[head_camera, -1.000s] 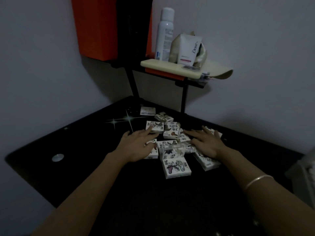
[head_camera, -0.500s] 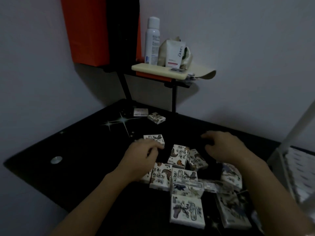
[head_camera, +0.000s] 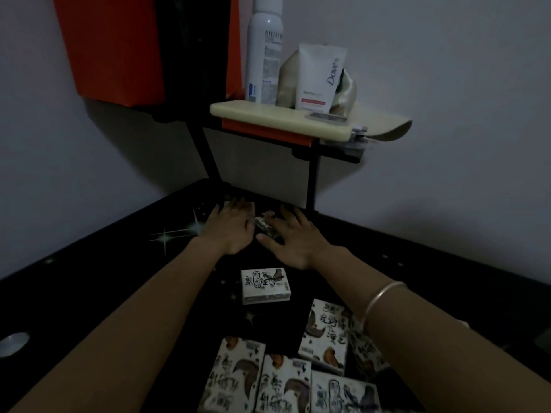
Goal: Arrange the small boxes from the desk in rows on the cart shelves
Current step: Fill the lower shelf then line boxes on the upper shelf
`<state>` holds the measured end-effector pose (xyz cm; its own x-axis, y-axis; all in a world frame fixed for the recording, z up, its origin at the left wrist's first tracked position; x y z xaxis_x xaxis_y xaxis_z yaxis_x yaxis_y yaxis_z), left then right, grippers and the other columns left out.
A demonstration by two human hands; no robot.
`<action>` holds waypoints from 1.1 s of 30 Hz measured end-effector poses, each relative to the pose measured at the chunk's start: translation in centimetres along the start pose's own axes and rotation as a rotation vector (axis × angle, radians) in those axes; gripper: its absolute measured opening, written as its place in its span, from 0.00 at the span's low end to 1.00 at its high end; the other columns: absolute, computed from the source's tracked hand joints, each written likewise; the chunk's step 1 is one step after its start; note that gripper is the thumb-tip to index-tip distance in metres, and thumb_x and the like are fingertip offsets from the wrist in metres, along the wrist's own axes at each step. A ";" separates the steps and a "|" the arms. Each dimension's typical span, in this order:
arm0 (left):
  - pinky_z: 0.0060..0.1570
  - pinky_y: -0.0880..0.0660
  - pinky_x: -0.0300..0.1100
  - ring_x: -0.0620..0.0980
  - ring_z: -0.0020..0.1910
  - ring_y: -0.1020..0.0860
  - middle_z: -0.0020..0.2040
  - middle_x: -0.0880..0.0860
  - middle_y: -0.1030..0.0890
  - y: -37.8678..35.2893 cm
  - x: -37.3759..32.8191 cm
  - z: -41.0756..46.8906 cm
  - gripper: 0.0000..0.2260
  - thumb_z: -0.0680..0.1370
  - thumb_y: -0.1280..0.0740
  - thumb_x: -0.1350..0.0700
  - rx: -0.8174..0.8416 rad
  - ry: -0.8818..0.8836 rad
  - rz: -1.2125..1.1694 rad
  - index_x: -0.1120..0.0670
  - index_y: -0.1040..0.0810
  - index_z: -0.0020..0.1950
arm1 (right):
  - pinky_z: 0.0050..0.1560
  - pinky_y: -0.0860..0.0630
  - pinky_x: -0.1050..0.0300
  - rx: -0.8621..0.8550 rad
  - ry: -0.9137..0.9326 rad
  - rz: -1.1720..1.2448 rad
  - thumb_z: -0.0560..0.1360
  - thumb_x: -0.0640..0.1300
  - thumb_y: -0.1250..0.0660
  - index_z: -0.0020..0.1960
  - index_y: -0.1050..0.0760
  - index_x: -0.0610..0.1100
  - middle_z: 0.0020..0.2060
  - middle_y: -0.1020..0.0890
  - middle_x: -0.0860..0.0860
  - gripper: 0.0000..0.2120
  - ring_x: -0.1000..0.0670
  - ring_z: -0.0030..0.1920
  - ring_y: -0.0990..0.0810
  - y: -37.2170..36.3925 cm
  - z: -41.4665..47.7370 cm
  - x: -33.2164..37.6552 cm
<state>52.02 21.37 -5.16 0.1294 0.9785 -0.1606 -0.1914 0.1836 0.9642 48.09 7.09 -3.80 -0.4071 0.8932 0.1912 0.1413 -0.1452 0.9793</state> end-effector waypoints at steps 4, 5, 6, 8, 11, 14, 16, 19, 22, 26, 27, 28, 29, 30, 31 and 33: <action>0.75 0.45 0.46 0.52 0.77 0.43 0.77 0.54 0.39 0.1 -0.8 -1.8 0.26 0.80 0.51 0.47 -0.023 -0.041 -0.143 0.54 0.38 0.77 | 0.77 0.51 0.48 0.001 0.038 0.058 0.79 0.66 0.52 0.79 0.52 0.53 0.79 0.52 0.51 0.33 0.45 0.78 0.51 -0.9 -0.4 0.1; 0.74 0.45 0.46 0.52 0.76 0.42 0.77 0.53 0.38 0.4 -1.1 -2.7 0.27 0.79 0.52 0.47 -0.032 -0.047 -0.151 0.53 0.38 0.77 | 0.76 0.49 0.50 -0.008 0.045 0.078 0.80 0.64 0.51 0.79 0.49 0.52 0.79 0.50 0.50 0.31 0.45 0.77 0.49 -0.7 -1.0 0.1; 0.74 0.44 0.46 0.52 0.76 0.42 0.77 0.53 0.37 0.7 -1.4 -3.7 0.29 0.77 0.52 0.46 -0.032 -0.050 -0.136 0.53 0.38 0.77 | 0.75 0.47 0.51 -0.007 0.050 0.101 0.80 0.62 0.51 0.78 0.47 0.51 0.78 0.48 0.50 0.30 0.44 0.77 0.47 -0.4 -1.6 0.1; 0.74 0.42 0.49 0.52 0.76 0.42 0.77 0.53 0.38 1.2 -2.5 -5.9 0.34 0.73 0.55 0.44 -0.018 -0.050 -0.086 0.54 0.39 0.77 | 0.72 0.41 0.53 0.021 0.055 0.131 0.82 0.59 0.49 0.77 0.41 0.48 0.76 0.41 0.48 0.27 0.43 0.74 0.40 0.3 -3.2 0.2; 0.71 0.39 0.52 0.54 0.75 0.39 0.76 0.54 0.35 1.9 -4.6 -9.3 0.40 0.69 0.63 0.42 -0.026 -0.053 -0.039 0.55 0.36 0.76 | 0.66 0.32 0.54 0.044 0.074 0.108 0.82 0.54 0.46 0.70 0.32 0.48 0.69 0.31 0.48 0.19 0.46 0.65 0.29 1.2 -5.9 0.5; 0.69 0.38 0.54 0.57 0.74 0.36 0.74 0.56 0.33 2.5 -7.2 -12.8 0.37 0.71 0.62 0.45 -0.076 -0.042 -0.055 0.58 0.34 0.75 | 0.62 0.29 0.54 0.045 0.083 0.098 0.82 0.48 0.44 0.65 0.27 0.48 0.66 0.27 0.48 0.14 0.47 0.61 0.26 1.4 -9.2 0.7; 0.72 0.43 0.51 0.53 0.76 0.42 0.77 0.53 0.38 2.4 -8.4 -14.7 0.32 0.76 0.59 0.46 -0.047 -0.022 -0.017 0.55 0.40 0.78 | 0.65 0.30 0.54 0.038 0.083 0.122 0.82 0.43 0.45 0.65 0.26 0.47 0.68 0.28 0.49 0.14 0.48 0.64 0.27 1.5 -11.4 0.6; 0.74 0.48 0.47 0.50 0.78 0.48 0.79 0.51 0.44 2.9 -9.4 -16.4 0.25 0.82 0.50 0.49 0.008 -0.036 -0.051 0.52 0.45 0.79 | 0.68 0.35 0.62 0.041 0.066 0.210 0.82 0.38 0.46 0.68 0.27 0.48 0.73 0.32 0.51 0.18 0.51 0.71 0.32 1.6 -14.6 0.0; 0.76 0.48 0.47 0.51 0.78 0.48 0.79 0.52 0.44 4.0 -10.0 -17.9 0.24 0.82 0.46 0.55 0.035 -0.046 -0.263 0.52 0.44 0.79 | 0.52 0.30 0.72 -0.052 -0.002 0.377 0.83 0.39 0.47 0.72 0.31 0.50 0.69 0.29 0.51 0.20 0.57 0.55 0.23 2.9 -17.1 -1.2; 0.71 0.40 0.46 0.53 0.73 0.40 0.72 0.53 0.33 6.4 -9.3 -19.8 0.19 0.80 0.41 0.57 -0.112 -0.016 -0.358 0.52 0.31 0.72 | 0.62 0.29 0.55 -0.127 -0.076 0.138 0.80 0.57 0.41 0.70 0.30 0.50 0.65 0.27 0.49 0.21 0.48 0.63 0.27 3.7 -19.2 -3.2; 0.67 0.36 0.46 0.53 0.68 0.35 0.66 0.52 0.29 6.9 -9.1 -20.1 0.15 0.80 0.39 0.54 -0.144 0.006 -0.301 0.51 0.26 0.67 | 0.63 0.29 0.52 -0.079 -0.084 0.076 0.76 0.65 0.42 0.69 0.29 0.51 0.64 0.26 0.50 0.27 0.48 0.64 0.28 3.2 -19.6 -3.3; 0.63 0.34 0.45 0.52 0.64 0.32 0.61 0.51 0.26 7.3 -9.1 -20.4 0.13 0.79 0.38 0.49 -0.141 0.037 -0.238 0.49 0.22 0.61 | 0.62 0.28 0.50 -0.041 -0.089 0.041 0.72 0.71 0.42 0.68 0.29 0.52 0.63 0.26 0.50 0.33 0.47 0.63 0.29 2.8 -19.9 -3.3; 0.60 0.33 0.46 0.52 0.61 0.31 0.57 0.50 0.25 7.3 -9.1 -20.7 0.14 0.79 0.38 0.43 -0.106 0.069 -0.183 0.48 0.20 0.57 | 0.61 0.27 0.49 -0.028 -0.091 0.021 0.68 0.74 0.41 0.67 0.28 0.52 0.61 0.26 0.51 0.36 0.47 0.63 0.29 2.5 -20.0 -3.2; 0.59 0.33 0.46 0.53 0.60 0.31 0.55 0.50 0.25 7.2 -9.3 -20.9 0.18 0.77 0.39 0.37 -0.052 0.098 -0.140 0.47 0.18 0.54 | 0.60 0.27 0.49 -0.035 -0.090 0.021 0.68 0.73 0.38 0.66 0.28 0.51 0.60 0.25 0.51 0.36 0.47 0.62 0.29 2.4 -20.1 -3.0; 0.59 0.33 0.47 0.53 0.60 0.31 0.55 0.50 0.24 6.9 -9.7 -21.1 0.23 0.75 0.40 0.31 -0.001 0.115 -0.106 0.47 0.17 0.52 | 0.59 0.26 0.50 -0.060 -0.085 0.042 0.68 0.71 0.35 0.64 0.27 0.50 0.59 0.25 0.51 0.34 0.48 0.61 0.29 2.4 -20.2 -2.8; 0.59 0.35 0.49 0.54 0.61 0.31 0.55 0.51 0.24 6.4 -10.5 -21.3 0.28 0.70 0.41 0.26 0.055 0.122 -0.062 0.47 0.17 0.50 | 0.59 0.27 0.51 -0.142 -0.064 0.124 0.67 0.66 0.30 0.60 0.26 0.49 0.57 0.24 0.52 0.29 0.49 0.61 0.30 2.7 -20.3 -2.5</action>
<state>28.72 14.30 -1.76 0.0192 0.9703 -0.2412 -0.1328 0.2416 0.9613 31.14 -4.15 -0.32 -0.3358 0.8891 0.3110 0.0564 -0.3106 0.9489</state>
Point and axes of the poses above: each hand's wrist, its own z-axis towards the middle knuckle, its own y-axis out of the back of the hand, x = y × z, the point moved 7 cm from there along z, towards the middle knuckle
